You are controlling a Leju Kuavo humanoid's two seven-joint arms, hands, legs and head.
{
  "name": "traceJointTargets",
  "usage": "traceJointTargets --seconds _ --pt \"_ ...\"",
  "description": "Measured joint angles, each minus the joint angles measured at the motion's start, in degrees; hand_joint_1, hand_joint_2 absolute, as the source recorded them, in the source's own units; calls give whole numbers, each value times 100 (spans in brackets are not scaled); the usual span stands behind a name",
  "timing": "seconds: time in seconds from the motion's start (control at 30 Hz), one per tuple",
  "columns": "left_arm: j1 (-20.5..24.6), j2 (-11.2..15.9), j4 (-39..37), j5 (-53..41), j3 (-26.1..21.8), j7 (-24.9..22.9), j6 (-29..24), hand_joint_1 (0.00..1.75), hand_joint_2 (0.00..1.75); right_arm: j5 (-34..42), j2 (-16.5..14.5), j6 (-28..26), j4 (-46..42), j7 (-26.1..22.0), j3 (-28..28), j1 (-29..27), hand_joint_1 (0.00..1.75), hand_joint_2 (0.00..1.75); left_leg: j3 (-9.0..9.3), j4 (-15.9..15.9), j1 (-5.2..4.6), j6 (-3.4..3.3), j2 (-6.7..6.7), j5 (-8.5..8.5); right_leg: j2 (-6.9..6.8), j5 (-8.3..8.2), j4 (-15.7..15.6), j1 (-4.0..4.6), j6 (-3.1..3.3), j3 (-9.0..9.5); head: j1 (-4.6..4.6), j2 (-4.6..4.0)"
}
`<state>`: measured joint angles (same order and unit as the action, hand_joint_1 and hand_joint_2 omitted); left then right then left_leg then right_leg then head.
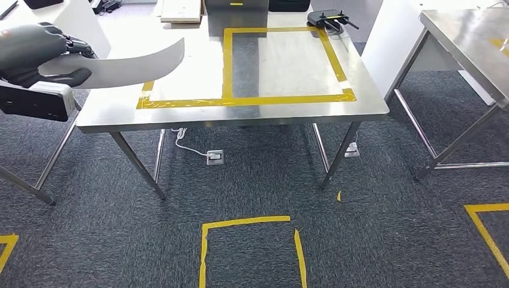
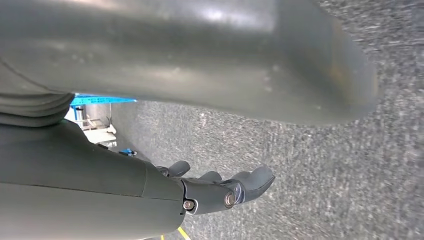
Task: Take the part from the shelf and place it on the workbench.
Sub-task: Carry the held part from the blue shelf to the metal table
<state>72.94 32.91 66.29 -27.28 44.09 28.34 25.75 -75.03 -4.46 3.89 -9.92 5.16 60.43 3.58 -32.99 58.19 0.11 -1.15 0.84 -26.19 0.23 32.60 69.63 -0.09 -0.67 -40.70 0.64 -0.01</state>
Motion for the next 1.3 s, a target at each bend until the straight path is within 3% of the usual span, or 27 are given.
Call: traceJointTargets --seconds 0.07,0.1,0.13,0.2,0.27,0.37,0.43,0.47,0.5,0.57,0.6,0.63,0.73,0.8,0.9,0.93,0.97,1.0,1.07,1.13,1.23,1.3 --pt "-32 36 4 -5 1 14 -38 175 175 -2 -1 -3 1 -4 0 -25 0 0 119 17 -12 48 0 -129 -15 -617 -747 8 41 173 -1 1" --pt "-49 66 11 -10 1 21 -52 175 175 -2 -4 -2 1 -9 1 -36 0 0 155 19 -21 80 1 -186 -21 -817 -974 13 71 241 0 1" --pt "-72 102 25 -14 -1 26 -61 175 175 -3 -8 -1 1 -11 1 -46 0 0 186 29 -29 116 6 -217 -25 -904 -1076 18 105 274 0 1" --pt "-113 199 77 -19 -10 18 -68 175 175 -5 -17 4 -1 -5 2 -51 0 0 218 74 -34 184 8 -235 -18 -882 -1093 12 185 356 3 1" --pt "-143 287 134 -17 -36 -4 -61 175 175 -14 -20 9 -3 11 2 -46 0 0 91 371 -28 244 -11 -231 -12 -834 -1109 -1 265 469 7 1" --pt "-185 352 169 -14 -64 -52 -23 175 175 -37 -20 15 -4 15 2 -33 0 0 -532 1338 -14 312 -41 -533 -8 -697 -1115 -1 327 625 10 1" --pt "-233 378 173 -15 -64 -82 -4 175 175 -45 -21 19 -4 16 2 -34 0 0 -857 1648 -14 311 -46 -724 -3 -589 -1115 12 334 745 10 0" --pt "-248 390 175 -15 -64 -88 -1 175 175 -47 -21 20 -4 17 2 -34 0 0 -889 1537 -18 291 -46 -653 2 -531 -1115 22 336 820 11 0" --pt "-255 404 182 -14 -67 -91 0 175 175 -50 -22 21 -4 17 2 -34 0 0 -831 1250 -29 254 -46 -453 5 -471 -1115 33 336 901 10 0" --pt "-262 451 203 -7 -78 -88 -1 175 175 -60 -27 25 -4 16 1 -34 0 0 -612 469 -76 155 -39 111 14 -352 -1112 52 328 1034 9 0" --pt "-272 479 218 -2 -87 -83 -1 175 175 -67 -32 27 -4 16 1 -32 0 0 -525 193 -103 118 -31 267 19 -294 -1112 61 308 1082 7 1" --pt "-290 511 236 3 -98 -77 -1 175 175 -74 -37 29 -5 20 1 -34 0 0 -467 29 -121 86 -24 351 22 -252 -1107 67 281 1127 7 1" --pt "-362 602 300 6 -154 -60 -8 175 175 -88 -36 29 -12 43 1 -45 0 0 -311 -77 -102 7 -24 298 22 -202 -1029 84 199 1208 5 1" --pt "-386 637 335 1 -192 -58 -20 175 175 -93 -34 31 -17 50 1 -39 0 0 -183 -111 -69 -36 -27 261 16 -131 -631 71 134 1009 -9 1" --pt "-457 659 360 -30 -220 -56 -34 175 175 -103 -33 33 -21 51 0 -41 0 0 -65 -113 -47 -46 -20 135 11 218 361 12 39 285 -19 1" --pt "-490 662 363 -45 -222 -54 -35 175 175 -107 -33 34 -22 54 0 -50 0 0 -12 -108 -37 -34 -17 78 10 312 497 -7 16 103 -20 1" --pt "-516 667 365 -60 -223 -52 -35 175 175 -108 -33 36 -22 57 0 -59 0 0 51 -100 -25 -15 -14 15 7 296 446 -27 -6 7 -19 1" --pt "-531 670 366 -76 -226 -51 -35 175 175 -109 -32 37 -22 59 0 -66 0 0 124 -89 -11 9 -14 -54 4 146 222 -48 -26 -5 -20 1" --pt "-539 672 366 -95 -230 -49 -32 175 175 -110 -33 37 -22 56 0 -77 0 0 267 -45 8 73 -20 -213 -19 -481 -520 -90 -56 103 -22 1" --pt "-541 680 375 -101 -235 -48 -25 175 175 -111 -36 43 -22 29 -1 -78 0 0 336 -11 3 156 -14 -352 -53 -875 -965 -94 -10 193 -30 1" --pt "-544 715 397 -104 -258 -45 -20 175 175 -111 -38 52 -23 16 -2 -63 0 0 406 43 7 266 -5 -418 -56 -855 -1012 -88 144 289 -32 1" --pt "-538 744 403 -102 -284 -43 -20 175 175 -112 -38 53 -26 16 -2 -57 0 0 252 400 21 303 -28 -449 -45 -798 -1037 -97 228 413 -19 0"
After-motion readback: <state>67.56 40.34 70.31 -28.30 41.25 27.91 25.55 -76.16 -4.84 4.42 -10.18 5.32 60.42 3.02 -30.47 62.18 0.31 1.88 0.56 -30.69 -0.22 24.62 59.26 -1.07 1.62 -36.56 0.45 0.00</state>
